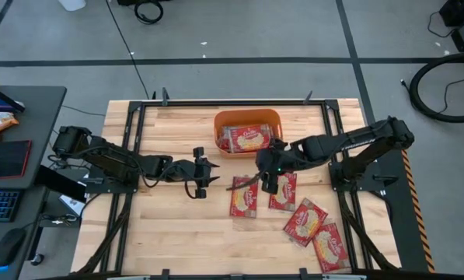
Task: Sort popcorn bags into baskets
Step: Put the red popcorn bag into the orange bin
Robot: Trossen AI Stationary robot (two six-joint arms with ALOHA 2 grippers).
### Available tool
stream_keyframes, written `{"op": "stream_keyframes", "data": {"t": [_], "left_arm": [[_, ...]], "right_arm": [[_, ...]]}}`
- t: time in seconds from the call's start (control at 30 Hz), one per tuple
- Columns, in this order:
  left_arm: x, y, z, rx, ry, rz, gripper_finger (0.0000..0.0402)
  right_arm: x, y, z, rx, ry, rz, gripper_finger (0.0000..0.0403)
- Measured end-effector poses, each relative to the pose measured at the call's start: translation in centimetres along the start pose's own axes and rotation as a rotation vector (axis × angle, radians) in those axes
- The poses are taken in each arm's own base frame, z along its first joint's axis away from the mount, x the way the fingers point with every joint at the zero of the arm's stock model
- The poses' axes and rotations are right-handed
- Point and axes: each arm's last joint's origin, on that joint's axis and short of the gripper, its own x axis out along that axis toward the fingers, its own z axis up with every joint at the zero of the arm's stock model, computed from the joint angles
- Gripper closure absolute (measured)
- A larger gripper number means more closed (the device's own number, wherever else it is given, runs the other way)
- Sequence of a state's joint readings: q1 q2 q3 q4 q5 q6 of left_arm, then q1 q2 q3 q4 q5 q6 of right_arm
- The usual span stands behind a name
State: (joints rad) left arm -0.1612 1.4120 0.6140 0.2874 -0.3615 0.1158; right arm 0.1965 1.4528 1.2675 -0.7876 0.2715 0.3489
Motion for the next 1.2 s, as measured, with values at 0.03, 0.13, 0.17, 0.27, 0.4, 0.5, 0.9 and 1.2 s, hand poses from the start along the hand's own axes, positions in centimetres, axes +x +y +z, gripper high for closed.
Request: {"op": "stream_keyframes", "data": {"t": [0.03, 0.13, 0.17, 0.27, 0.4, 0.5, 0.9, 1.2], "left_arm": [[0.0, 0.0, 0.0, 0.0, 0.0, 0.0, 0.0217], [0.0, 0.0, 0.0, -0.003, 0.0, 0.0, 0.0217], [0.0, 0.0, 0.0, -0.006, 0.0, 0.0, 0.0217], [0.0, 0.0, 0.0, -0.007, 0.0, 0.0, 0.0217], [0.0, 0.0, 0.0, -0.005, 0.0, 0.0, 0.0217], [0.0, 0.0, 0.0, -0.004, 0.0, 0.001, 0.0217], [0.0, 0.0, 0.1, -0.03, -0.012, 0.001, 0.0217], [0.0, 0.1, 0.1, -0.023, -0.012, 0.003, 0.0217]], "right_arm": [[-0.1, 0.2, -0.1, 0.008, 0.0, 0.005, 0.0177], [-0.2, 0.9, -0.4, 0.033, 0.003, 0.021, 0.0177], [-0.1, 1.1, -0.7, 0.033, 0.009, 0.023, 0.0177], [0.6, 1.8, -2.0, 0.008, 0.041, 0.026, 0.0177], [1.8, 2.5, -3.9, 0.001, 0.075, 0.032, 0.0177], [2.4, 2.7, -5.0, 0.008, 0.101, 0.026, 0.0177], [7.2, 5.9, -6.4, -0.074, 0.36, 0.02, 0.0195], [9.6, 7.2, -6.6, -0.191, 0.466, 0.0, 0.0196]]}}
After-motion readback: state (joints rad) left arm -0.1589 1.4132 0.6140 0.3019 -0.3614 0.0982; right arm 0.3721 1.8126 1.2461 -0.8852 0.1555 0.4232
